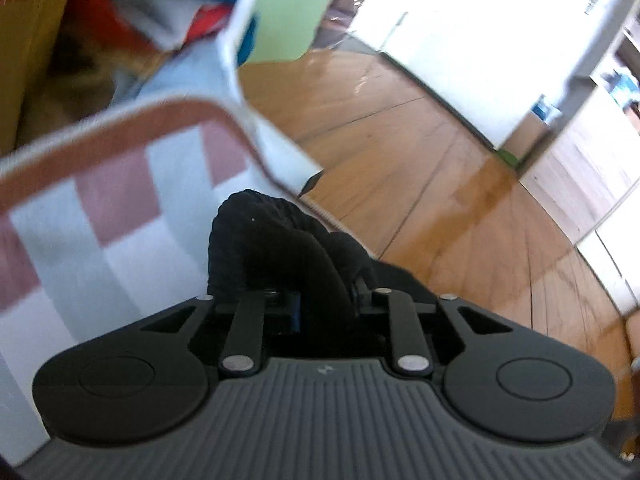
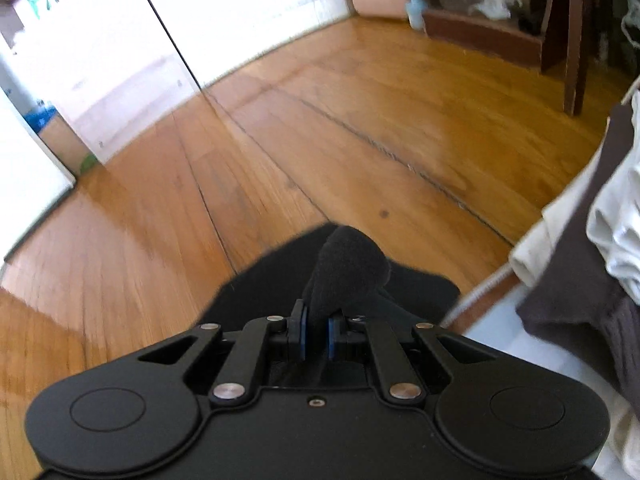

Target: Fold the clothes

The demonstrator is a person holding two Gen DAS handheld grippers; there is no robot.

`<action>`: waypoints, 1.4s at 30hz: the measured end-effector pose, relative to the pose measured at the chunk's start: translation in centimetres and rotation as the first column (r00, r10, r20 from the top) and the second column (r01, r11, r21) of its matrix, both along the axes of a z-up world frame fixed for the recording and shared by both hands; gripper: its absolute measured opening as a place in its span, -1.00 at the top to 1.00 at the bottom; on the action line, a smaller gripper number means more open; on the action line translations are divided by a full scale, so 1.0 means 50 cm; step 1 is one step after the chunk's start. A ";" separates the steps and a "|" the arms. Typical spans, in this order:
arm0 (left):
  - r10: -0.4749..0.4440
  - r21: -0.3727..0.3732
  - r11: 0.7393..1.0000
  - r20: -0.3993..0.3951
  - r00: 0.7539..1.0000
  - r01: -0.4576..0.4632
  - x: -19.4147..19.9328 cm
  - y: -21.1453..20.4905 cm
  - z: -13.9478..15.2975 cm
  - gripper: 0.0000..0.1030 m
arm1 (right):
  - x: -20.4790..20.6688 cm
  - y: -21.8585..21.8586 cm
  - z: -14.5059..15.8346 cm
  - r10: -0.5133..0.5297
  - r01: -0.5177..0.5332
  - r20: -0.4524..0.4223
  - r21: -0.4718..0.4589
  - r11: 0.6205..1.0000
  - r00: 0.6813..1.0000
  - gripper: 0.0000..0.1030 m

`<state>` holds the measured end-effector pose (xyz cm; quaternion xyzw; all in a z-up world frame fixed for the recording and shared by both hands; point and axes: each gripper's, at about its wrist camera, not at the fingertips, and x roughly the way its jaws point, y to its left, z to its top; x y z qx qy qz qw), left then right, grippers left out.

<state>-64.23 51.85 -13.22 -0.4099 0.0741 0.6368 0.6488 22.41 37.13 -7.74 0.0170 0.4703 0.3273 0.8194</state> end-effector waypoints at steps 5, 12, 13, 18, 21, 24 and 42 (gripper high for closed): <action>0.050 -0.129 0.991 0.159 0.986 -0.030 -0.039 0.095 -0.033 0.53 | 0.043 0.068 0.010 -0.119 0.114 -0.110 -0.051 0.992 0.987 0.80; 0.140 -0.175 0.980 0.286 0.948 -0.092 -0.041 0.187 -0.117 0.08 | 0.086 0.194 -0.073 -0.120 0.125 -0.212 0.010 0.992 0.970 0.17; 0.135 -0.146 0.985 0.301 0.944 -0.094 -0.039 0.182 -0.129 0.00 | 0.088 0.196 -0.081 -0.097 0.113 -0.222 0.061 0.992 0.970 0.06; 0.092 -0.055 0.995 0.344 0.934 -0.078 -0.049 0.167 -0.123 -0.07 | 0.054 0.160 -0.077 0.068 -0.030 -0.134 0.268 0.963 0.989 0.03; 0.036 0.048 0.997 0.352 0.935 -0.056 -0.050 0.149 -0.079 -0.08 | 0.003 0.132 -0.075 0.212 -0.181 -0.081 0.285 0.941 0.974 0.01; 0.010 0.110 0.992 0.378 0.926 -0.056 -0.052 0.132 -0.041 -0.23 | -0.055 0.109 -0.100 0.330 -0.291 -0.111 0.270 0.918 0.937 0.01; -0.432 -0.140 0.896 -0.049 0.901 0.422 0.292 0.118 -0.051 -0.40 | -0.335 0.197 -0.165 0.549 -0.557 -0.146 -0.018 0.831 0.823 -0.24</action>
